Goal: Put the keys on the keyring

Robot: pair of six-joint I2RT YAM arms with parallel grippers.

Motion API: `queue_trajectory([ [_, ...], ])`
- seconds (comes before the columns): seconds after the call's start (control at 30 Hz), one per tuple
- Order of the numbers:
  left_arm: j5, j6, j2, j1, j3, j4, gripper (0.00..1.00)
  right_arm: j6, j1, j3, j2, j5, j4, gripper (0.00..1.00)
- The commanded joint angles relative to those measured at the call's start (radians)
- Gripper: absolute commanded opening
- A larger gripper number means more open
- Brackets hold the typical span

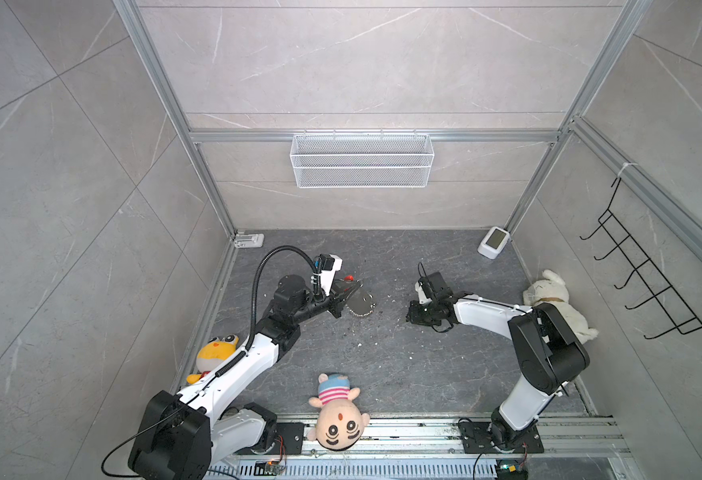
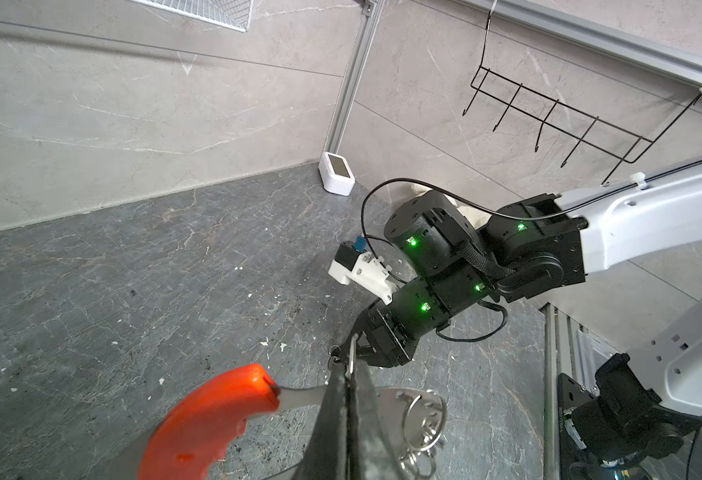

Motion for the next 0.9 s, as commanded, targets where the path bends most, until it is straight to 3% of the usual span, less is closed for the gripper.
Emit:
queue_trajectory([
  [0.0, 0.031, -0.006, 0.008, -0.001, 0.05, 0.032, 0.0, 0.016, 0.006, 0.037, 0.02, 0.0, 0.015, 0.25],
  [0.77, 0.06, -0.018, 0.044, -0.001, 0.081, 0.019, 0.0, 0.014, 0.008, 0.062, 0.068, -0.009, 0.019, 0.15],
  [0.87, 0.06, -0.047, 0.06, -0.001, 0.088, 0.025, 0.0, 0.012, 0.008, 0.057, 0.071, -0.013, 0.027, 0.05],
])
